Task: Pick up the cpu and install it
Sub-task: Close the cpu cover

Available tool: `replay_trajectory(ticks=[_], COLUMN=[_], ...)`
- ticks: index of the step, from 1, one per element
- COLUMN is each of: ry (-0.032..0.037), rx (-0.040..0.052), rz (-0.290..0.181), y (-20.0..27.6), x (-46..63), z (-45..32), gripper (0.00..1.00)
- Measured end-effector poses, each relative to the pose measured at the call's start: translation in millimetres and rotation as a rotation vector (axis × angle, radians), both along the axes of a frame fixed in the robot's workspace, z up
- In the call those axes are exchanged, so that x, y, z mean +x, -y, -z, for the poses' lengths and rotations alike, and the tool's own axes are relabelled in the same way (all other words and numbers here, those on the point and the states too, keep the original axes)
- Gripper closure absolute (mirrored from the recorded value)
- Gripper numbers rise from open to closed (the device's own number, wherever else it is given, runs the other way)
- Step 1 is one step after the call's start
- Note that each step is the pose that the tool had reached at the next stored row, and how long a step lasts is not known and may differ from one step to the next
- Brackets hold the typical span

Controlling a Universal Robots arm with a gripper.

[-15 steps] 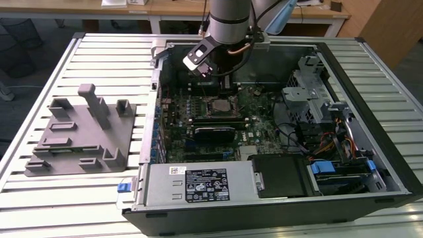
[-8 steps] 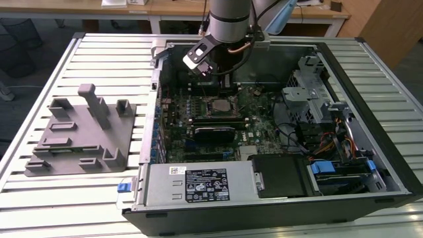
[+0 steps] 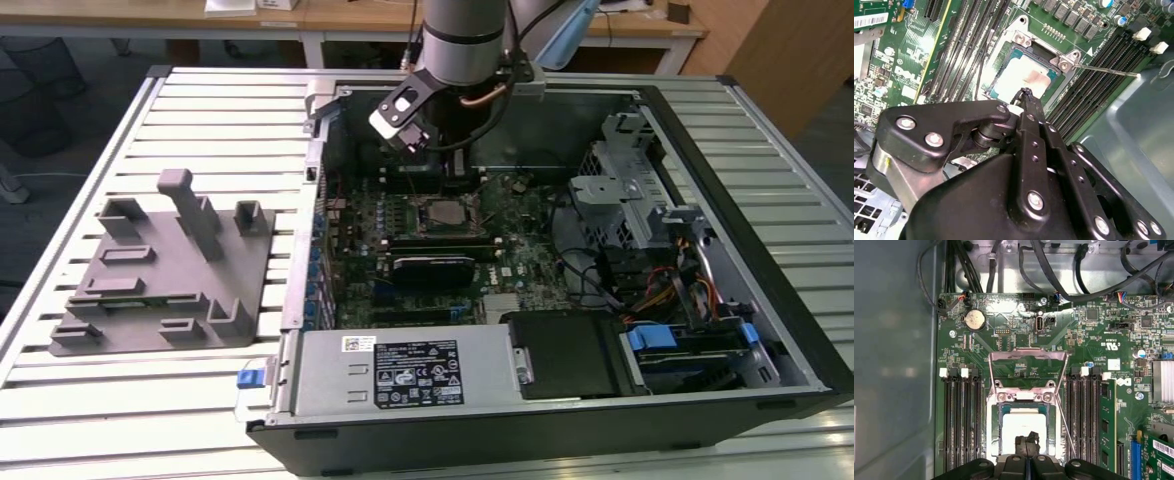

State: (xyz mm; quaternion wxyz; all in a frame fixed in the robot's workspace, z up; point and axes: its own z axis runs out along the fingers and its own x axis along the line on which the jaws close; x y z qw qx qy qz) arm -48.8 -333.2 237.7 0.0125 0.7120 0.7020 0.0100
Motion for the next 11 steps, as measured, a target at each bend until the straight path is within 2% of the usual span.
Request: replay_trajectory(ticks=[11], ry=[0.0002], rx=[0.0002], rz=[0.000], y=[-0.1], x=[-0.1], z=[-13.8], gripper=[0.89])
